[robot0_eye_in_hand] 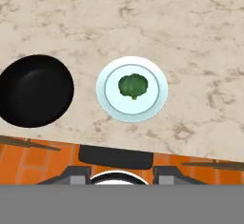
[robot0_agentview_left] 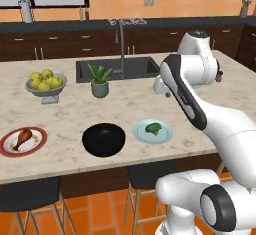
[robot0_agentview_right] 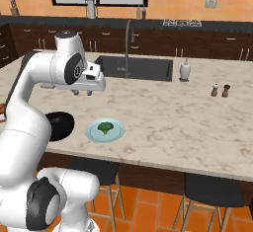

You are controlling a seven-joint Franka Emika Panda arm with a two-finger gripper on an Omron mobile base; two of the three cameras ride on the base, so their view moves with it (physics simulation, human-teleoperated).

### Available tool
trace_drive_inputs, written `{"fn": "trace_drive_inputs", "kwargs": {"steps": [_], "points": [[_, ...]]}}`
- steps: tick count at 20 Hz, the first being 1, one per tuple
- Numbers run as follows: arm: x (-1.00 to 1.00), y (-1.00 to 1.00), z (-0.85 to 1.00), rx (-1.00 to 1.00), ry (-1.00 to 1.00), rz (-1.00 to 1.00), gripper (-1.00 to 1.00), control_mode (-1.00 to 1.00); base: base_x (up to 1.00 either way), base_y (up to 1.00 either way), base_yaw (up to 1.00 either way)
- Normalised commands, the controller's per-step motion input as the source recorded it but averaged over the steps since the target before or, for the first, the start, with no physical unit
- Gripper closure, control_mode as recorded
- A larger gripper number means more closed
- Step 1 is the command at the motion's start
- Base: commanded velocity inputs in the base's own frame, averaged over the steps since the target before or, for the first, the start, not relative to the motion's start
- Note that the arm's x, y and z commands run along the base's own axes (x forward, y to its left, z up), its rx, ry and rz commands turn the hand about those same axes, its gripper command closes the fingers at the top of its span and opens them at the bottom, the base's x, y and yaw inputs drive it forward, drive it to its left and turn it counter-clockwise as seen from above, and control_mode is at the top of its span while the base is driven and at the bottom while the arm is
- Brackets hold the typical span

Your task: Pick the chicken drumstick and broccoli from their plates and place them in the bowl. Then put the bowl in the fridge.

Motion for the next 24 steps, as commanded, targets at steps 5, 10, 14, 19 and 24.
{"fn": "trace_drive_inputs", "kwargs": {"steps": [5,10,14,19,24], "points": [[-0.18,-0.07,-0.55,0.01,0.07,0.00,-1.00,-1.00,0.00,0.00,0.00],[0.25,0.00,-0.89,0.12,0.01,-0.21,-1.00,-1.00,0.00,0.00,0.00],[0.67,0.00,-0.74,0.11,0.00,-0.32,-1.00,-1.00,0.00,0.00,0.00],[0.44,-0.03,-0.71,0.03,0.01,-0.33,-1.00,-1.00,0.00,0.00,0.00],[0.13,-0.14,-0.65,0.04,0.00,-0.21,-1.00,-1.00,0.00,0.00,0.00]]}}
